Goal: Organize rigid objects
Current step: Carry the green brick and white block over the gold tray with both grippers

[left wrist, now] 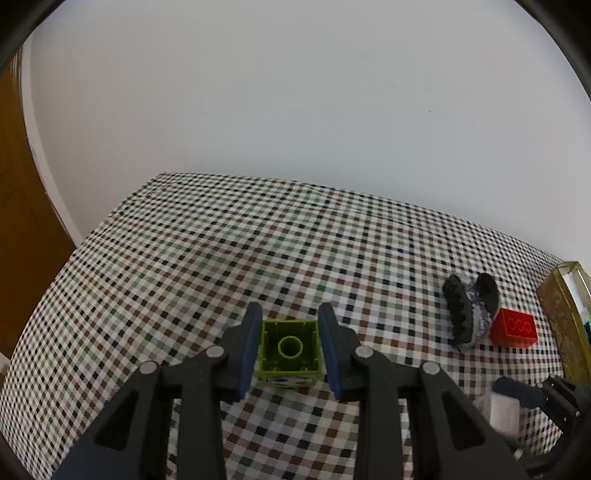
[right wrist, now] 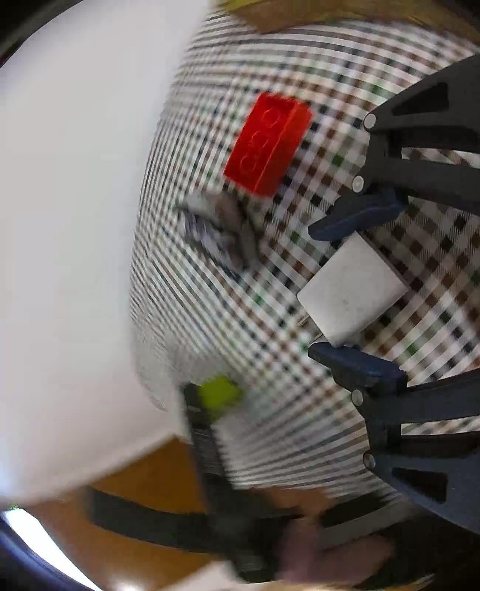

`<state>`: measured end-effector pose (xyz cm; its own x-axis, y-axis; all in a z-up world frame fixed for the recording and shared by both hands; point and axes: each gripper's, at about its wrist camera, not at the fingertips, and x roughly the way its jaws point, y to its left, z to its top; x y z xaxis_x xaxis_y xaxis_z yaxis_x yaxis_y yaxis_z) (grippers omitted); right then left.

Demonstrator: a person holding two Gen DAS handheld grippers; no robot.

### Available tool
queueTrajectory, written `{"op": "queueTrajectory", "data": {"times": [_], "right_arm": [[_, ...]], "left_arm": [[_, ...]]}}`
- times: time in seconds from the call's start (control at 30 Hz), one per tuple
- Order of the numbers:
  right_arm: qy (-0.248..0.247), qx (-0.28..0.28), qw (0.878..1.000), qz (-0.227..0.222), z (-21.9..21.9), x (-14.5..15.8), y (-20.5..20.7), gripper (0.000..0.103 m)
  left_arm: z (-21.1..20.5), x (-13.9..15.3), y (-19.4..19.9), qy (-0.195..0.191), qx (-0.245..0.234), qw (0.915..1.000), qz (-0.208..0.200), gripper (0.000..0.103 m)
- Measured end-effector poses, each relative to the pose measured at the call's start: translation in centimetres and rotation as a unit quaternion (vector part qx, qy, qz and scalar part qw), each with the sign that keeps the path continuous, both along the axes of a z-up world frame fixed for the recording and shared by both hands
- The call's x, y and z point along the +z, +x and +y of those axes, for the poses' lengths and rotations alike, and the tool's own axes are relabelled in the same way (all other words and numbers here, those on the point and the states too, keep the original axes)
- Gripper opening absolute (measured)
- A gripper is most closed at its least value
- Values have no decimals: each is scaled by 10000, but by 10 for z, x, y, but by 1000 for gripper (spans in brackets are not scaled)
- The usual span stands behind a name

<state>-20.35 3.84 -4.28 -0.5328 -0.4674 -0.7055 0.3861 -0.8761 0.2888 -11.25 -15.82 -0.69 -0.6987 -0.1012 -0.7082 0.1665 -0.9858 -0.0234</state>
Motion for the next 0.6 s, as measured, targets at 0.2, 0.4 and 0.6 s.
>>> {"op": "queueTrajectory", "data": {"times": [0.2,0.4,0.6], "right_arm": [[-909,-889,9915,273,35,13,16,60],[-384,-1934,9733,1176,54,32,35,60],[104,-2506,9494,1888,69,54,56,60]], "left_arm": [[20,-2,0,38,-405,9992,53,31],[44,-4,2,-347,-603,9974,177,31],[51,4,6,-200,-729,9962,422,31]]}}
